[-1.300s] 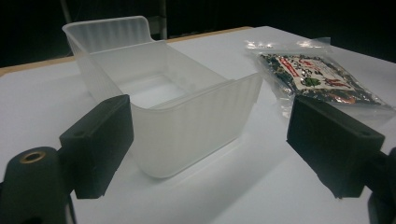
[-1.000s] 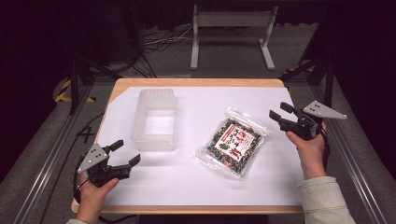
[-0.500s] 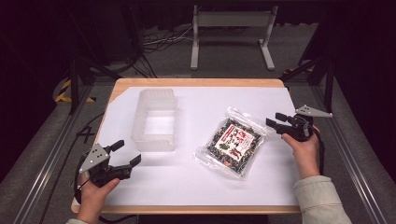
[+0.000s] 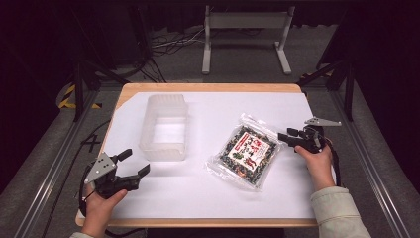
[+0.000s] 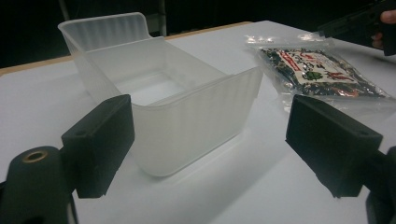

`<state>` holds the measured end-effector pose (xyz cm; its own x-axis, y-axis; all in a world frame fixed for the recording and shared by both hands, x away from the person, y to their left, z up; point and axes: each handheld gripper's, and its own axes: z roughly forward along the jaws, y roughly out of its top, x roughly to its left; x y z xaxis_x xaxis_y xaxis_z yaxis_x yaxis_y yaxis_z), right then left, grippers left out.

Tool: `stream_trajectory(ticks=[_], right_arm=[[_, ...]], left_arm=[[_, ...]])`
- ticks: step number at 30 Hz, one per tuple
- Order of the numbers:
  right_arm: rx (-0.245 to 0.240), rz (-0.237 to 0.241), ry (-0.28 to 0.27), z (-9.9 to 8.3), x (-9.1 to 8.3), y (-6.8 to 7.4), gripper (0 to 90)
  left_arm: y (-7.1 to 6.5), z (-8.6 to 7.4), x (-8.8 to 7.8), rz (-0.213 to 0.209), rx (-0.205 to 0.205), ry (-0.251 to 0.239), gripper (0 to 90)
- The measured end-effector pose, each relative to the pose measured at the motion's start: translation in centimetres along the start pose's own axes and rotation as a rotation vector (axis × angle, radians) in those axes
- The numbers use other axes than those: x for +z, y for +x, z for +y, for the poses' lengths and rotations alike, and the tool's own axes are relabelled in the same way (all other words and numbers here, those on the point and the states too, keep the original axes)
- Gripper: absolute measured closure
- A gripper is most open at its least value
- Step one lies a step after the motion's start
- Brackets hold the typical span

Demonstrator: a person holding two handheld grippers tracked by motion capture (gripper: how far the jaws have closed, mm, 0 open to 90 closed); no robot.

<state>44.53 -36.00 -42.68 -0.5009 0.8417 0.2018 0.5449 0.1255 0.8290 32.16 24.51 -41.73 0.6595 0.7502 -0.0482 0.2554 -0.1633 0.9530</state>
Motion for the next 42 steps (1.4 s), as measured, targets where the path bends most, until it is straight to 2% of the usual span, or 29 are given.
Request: stream_trajectory(ticks=[8, 15, 24, 32, 36, 42], right_arm=[[0.003, 0.004, 0.036, -0.3, 0.6, 0.0, 44.3], [0.028, 0.049, 0.070, -0.5, 1.0, -0.1, 49.1], [0.086, 0.114, 0.082, -0.8, 1.4, -0.6, 46.8], [0.107, 0.124, 0.092, -0.9, 1.7, -0.7, 44.9], [0.101, 0.127, 0.106, -0.9, 1.8, -0.6, 47.3], [0.090, 0.121, 0.120, -1.0, 1.7, -0.7, 57.3]], left_arm=[[0.1, 0.0, 0.0, 0.000, -0.005, -0.001, 16.5], [0.0, 0.0, -0.1, -0.004, -0.006, -0.004, 17.5], [0.0, 0.0, -0.1, -0.009, -0.007, -0.004, 17.8], [0.0, 0.0, -0.1, -0.009, -0.006, -0.004, 17.9], [0.0, 0.0, 0.0, -0.010, -0.004, 0.000, 17.9], [-0.1, 0.0, 0.0, -0.008, -0.007, 0.000, 17.9]])
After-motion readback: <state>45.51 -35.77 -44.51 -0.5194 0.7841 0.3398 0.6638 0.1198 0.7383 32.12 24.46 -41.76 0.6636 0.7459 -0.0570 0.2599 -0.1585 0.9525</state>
